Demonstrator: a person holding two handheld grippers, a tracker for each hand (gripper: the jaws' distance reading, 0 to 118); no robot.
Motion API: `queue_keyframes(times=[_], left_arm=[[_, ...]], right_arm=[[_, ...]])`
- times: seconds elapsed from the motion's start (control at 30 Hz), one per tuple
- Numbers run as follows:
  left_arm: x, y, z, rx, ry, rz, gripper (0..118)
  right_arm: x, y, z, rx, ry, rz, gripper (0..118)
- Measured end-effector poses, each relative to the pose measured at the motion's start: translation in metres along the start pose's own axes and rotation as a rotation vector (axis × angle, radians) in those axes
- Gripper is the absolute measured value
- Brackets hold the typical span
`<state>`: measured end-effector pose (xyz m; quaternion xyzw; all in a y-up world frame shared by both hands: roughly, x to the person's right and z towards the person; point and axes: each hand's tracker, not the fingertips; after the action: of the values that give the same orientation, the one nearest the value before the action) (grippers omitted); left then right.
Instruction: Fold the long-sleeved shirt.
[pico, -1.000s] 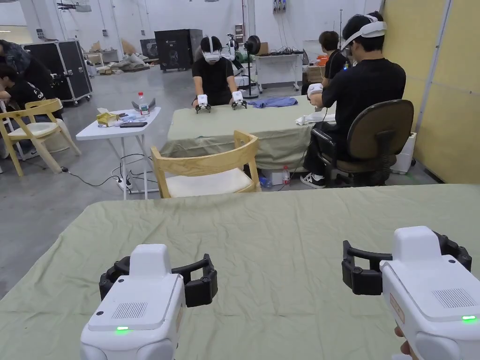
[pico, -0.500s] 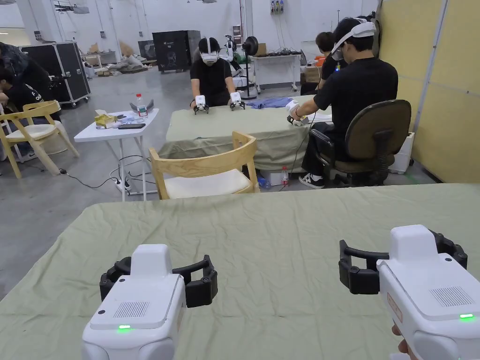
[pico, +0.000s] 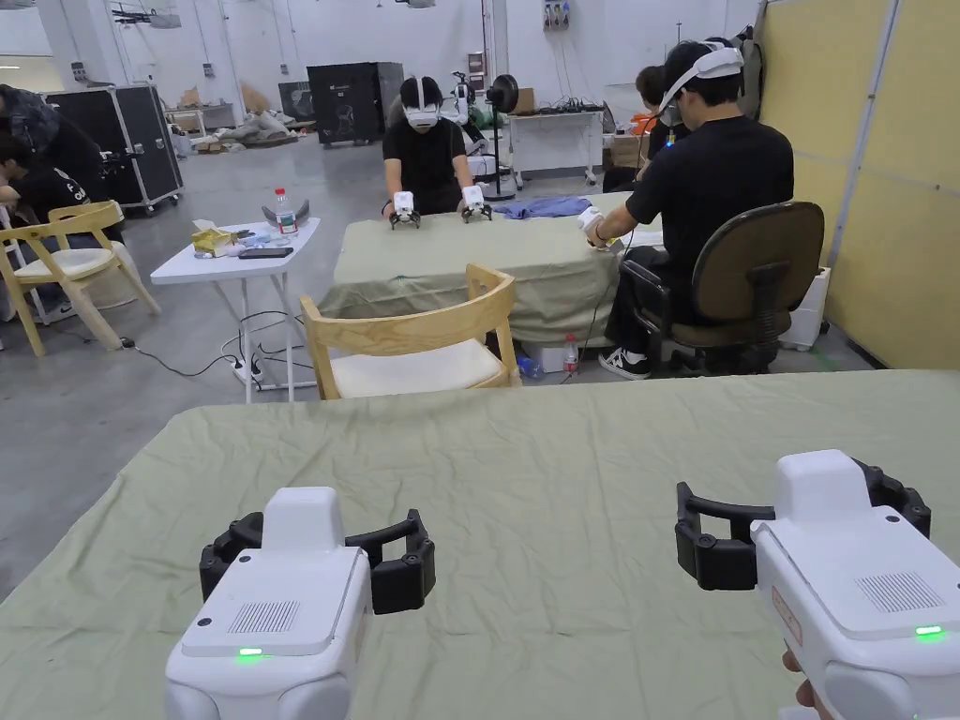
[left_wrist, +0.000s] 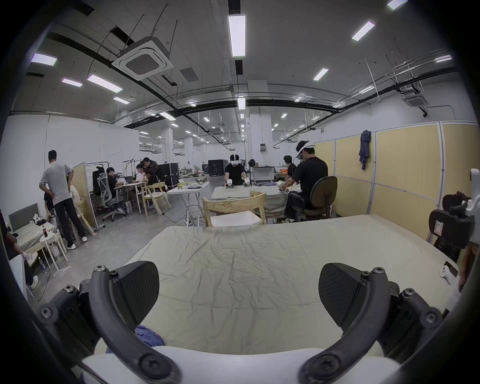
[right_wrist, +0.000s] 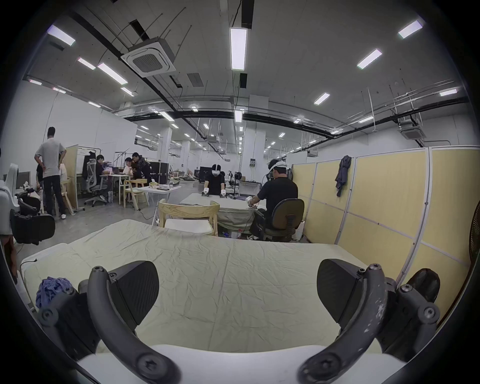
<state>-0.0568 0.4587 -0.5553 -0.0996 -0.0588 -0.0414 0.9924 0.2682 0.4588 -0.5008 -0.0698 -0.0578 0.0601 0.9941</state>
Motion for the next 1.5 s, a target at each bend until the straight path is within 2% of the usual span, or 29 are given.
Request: queue_keyframes(times=[0.43,0.97,1.03,1.1,1.17,1.2,1.23,1.27,1.3,1.43,1.5], left_arm=[[0.001,-0.003,0.000,0.003,-0.001,-0.005,118],[0.003,-0.003,0.002,0.012,0.010,-0.008,118],[0.003,-0.004,0.003,0.016,0.003,-0.002,114],[0.002,-0.004,0.005,0.026,-0.013,0.001,101],[0.003,-0.005,0.007,0.031,-0.022,-0.006,76],[0.004,-0.006,0.007,0.032,-0.021,-0.010,76],[0.006,-0.007,0.007,0.031,-0.021,-0.012,72],[0.007,-0.008,0.007,0.030,-0.017,-0.014,62],[0.008,-0.009,0.007,0.030,-0.017,-0.015,53],[0.007,-0.013,0.005,0.033,-0.055,0.009,2],[0.005,-0.015,0.005,0.040,-0.074,0.043,0]], right_arm=[[0.002,0.002,0.002,0.008,0.004,-0.018,118],[-0.001,0.000,0.002,0.005,-0.001,0.000,118],[-0.002,-0.001,0.003,0.015,-0.009,-0.001,117],[-0.001,0.000,0.005,0.021,-0.009,-0.013,99],[0.000,0.001,0.005,0.021,0.004,-0.037,64],[0.000,0.002,0.005,0.019,0.003,-0.039,64],[-0.001,0.002,0.004,0.009,-0.007,-0.040,59],[-0.002,0.002,0.003,0.003,-0.012,-0.036,44],[-0.003,0.001,0.004,0.003,-0.015,-0.024,36],[-0.003,-0.001,0.003,-0.007,0.018,-0.040,6],[-0.002,-0.002,0.004,-0.015,0.034,-0.064,2]])
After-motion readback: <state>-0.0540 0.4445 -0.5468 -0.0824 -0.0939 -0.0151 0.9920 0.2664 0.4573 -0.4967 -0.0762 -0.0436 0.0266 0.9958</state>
